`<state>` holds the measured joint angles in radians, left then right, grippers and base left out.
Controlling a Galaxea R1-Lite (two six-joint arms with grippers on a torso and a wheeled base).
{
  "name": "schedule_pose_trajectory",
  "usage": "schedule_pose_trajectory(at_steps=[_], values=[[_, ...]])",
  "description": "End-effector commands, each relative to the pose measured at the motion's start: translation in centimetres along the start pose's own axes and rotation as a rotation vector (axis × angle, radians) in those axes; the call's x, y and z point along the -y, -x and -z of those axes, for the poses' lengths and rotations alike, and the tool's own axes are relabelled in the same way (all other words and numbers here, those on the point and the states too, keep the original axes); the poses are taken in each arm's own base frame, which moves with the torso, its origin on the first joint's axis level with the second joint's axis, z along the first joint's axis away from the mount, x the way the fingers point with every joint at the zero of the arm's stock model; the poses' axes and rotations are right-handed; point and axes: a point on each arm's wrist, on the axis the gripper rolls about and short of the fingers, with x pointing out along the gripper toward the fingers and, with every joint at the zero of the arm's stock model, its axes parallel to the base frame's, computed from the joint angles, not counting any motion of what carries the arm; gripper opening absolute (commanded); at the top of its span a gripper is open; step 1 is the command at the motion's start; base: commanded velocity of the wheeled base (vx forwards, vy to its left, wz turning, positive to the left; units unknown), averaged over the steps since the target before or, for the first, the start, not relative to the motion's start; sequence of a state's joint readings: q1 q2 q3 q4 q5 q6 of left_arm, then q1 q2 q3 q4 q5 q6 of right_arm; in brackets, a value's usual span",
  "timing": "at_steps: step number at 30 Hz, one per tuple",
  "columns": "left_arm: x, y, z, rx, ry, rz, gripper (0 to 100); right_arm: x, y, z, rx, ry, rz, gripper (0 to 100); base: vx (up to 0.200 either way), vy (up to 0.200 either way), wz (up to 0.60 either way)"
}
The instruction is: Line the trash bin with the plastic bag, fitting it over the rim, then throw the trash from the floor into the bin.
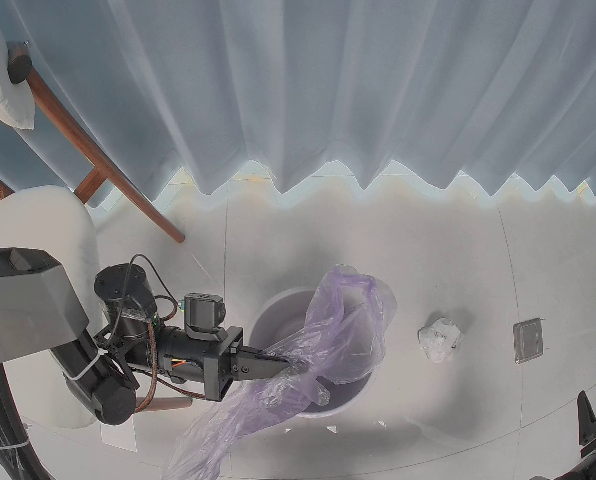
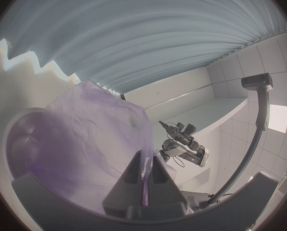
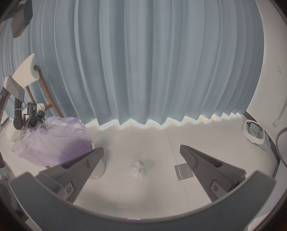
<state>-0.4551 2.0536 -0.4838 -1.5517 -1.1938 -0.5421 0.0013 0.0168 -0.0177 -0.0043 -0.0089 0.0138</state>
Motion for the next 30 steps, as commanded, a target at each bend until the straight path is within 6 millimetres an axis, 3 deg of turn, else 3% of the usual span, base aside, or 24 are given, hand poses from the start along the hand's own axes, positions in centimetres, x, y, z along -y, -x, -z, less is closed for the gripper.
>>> schedule_pose_trajectory(at_steps=[1,18,30], values=[[-1.3,-0.3,0.9,-0.015,0.035,-0.005,0,0.0,0.0,0.5,-0.001,0.0,0.0,100,0.0,0.0,0.0],[-0.5,-0.4,0.6,-0.014,-0.016,0.006,0,0.0,0.0,0.5,-0.001,0.0,0.0,100,0.0,0.0,0.0],[1.6,-0.8,0.2,-0.018,-0.052,0.038,0,0.0,0.0,0.5,-0.001,0.0,0.0,100,0.0,0.0,0.0]])
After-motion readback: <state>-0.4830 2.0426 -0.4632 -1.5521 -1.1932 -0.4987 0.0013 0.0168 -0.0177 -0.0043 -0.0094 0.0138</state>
